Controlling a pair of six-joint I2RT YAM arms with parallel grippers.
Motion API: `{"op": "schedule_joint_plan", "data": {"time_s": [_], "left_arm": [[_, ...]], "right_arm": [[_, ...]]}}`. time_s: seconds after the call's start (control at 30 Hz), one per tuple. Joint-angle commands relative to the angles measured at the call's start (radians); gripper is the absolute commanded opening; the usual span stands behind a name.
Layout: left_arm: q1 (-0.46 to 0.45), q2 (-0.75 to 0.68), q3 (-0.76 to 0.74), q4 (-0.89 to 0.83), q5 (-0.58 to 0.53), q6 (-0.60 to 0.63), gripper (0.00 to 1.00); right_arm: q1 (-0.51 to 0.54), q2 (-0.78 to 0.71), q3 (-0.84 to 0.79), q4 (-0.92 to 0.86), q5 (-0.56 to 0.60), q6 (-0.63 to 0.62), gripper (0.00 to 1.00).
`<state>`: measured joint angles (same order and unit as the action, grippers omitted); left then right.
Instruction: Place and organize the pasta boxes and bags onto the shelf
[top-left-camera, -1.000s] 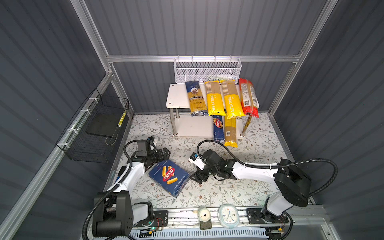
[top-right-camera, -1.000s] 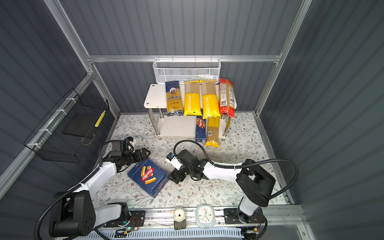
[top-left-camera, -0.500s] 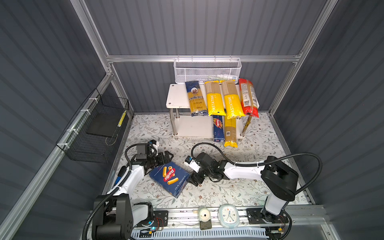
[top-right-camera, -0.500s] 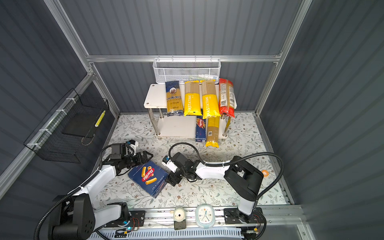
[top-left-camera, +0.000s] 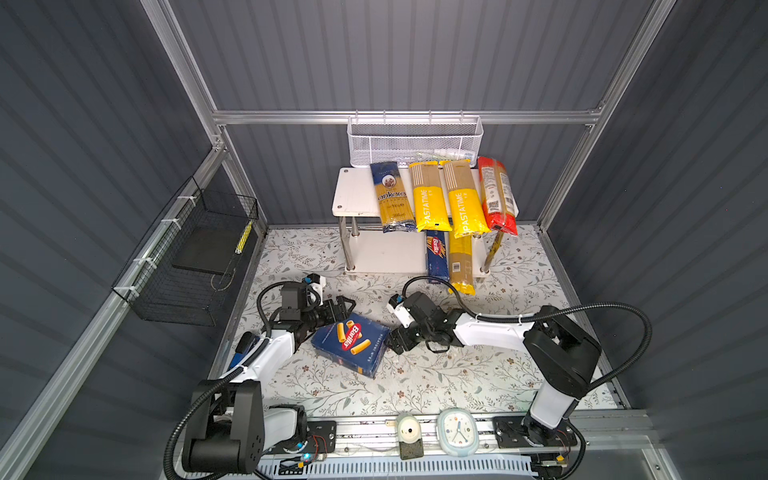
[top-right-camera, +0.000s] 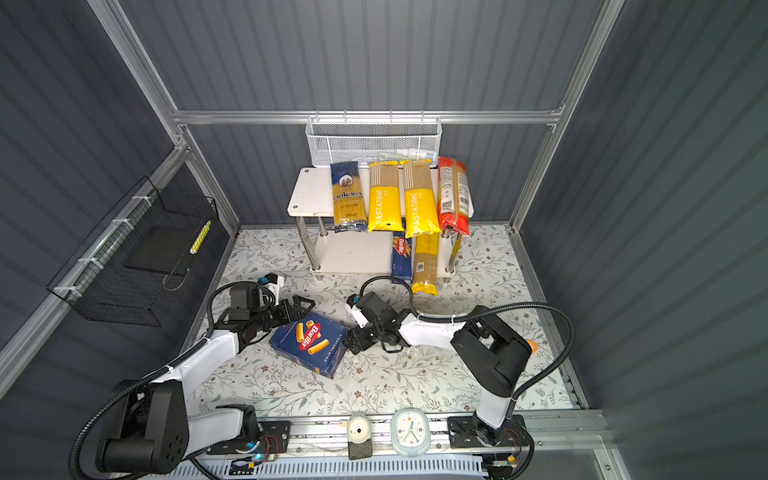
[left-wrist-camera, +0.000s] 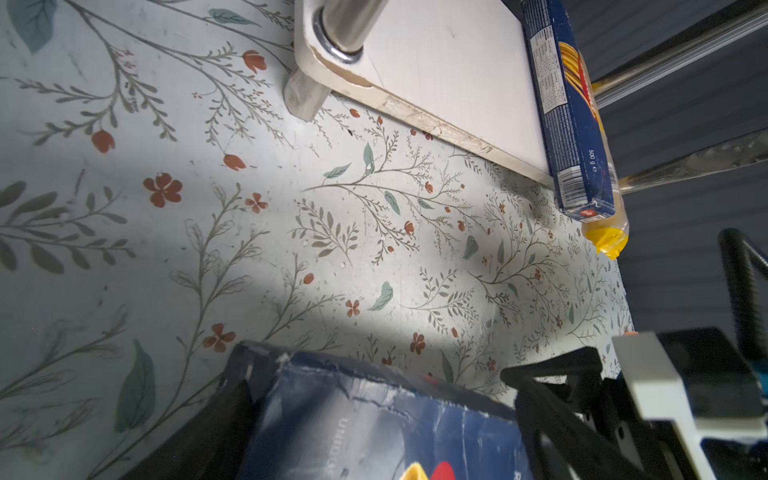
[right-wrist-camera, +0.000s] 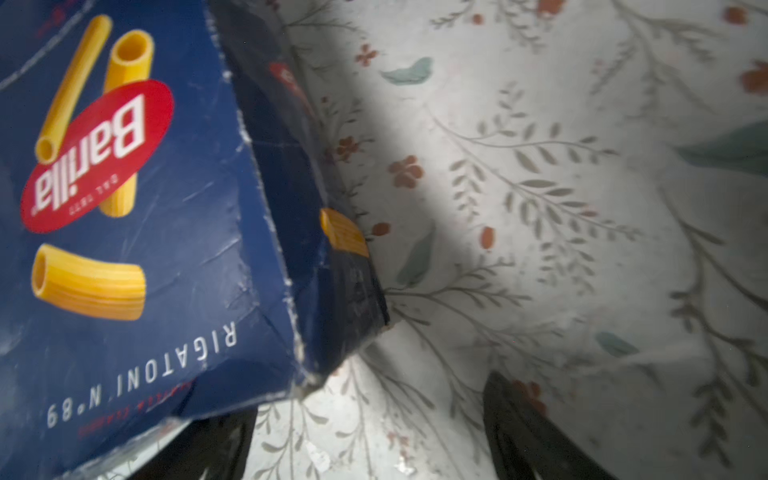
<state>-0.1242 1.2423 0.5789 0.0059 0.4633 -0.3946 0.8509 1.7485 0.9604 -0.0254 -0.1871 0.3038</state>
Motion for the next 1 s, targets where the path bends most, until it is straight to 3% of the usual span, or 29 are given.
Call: {"op": "schedule_joint_plan", "data": {"time_s": [0.0, 0.13, 0.37, 0.57, 0.97], "left_arm": [[-0.065, -0.003, 0.000, -0.062, 0.119, -0.072, 1.00], [-0.066, -0.058, -0.007, -0.123, 0.070, -0.062, 1.00], [-0.065, -0.191, 0.003, -0.290, -0.197, 0.015, 0.99], [-0.065, -0.188, -0.042, -0.262, -0.157, -0.014, 0.99], [-0.065, -0.324, -0.202, -0.161, -0.065, -0.050, 0.99]], "right_arm": [[-0.050, -0.062, 0.009, 0.170, 0.033, 0.099, 0.86], [-0.123, -0.137, -0.071, 0.183, 0.015, 0.128, 0.87], [-0.141, -0.266, -0.173, 0.110, -0.032, 0.096, 0.87], [-0.096, -0.313, -0.253, 0.163, -0.109, 0.162, 0.88], [-0.036, -0.196, -0.261, 0.337, -0.205, 0.279, 0.87]]}}
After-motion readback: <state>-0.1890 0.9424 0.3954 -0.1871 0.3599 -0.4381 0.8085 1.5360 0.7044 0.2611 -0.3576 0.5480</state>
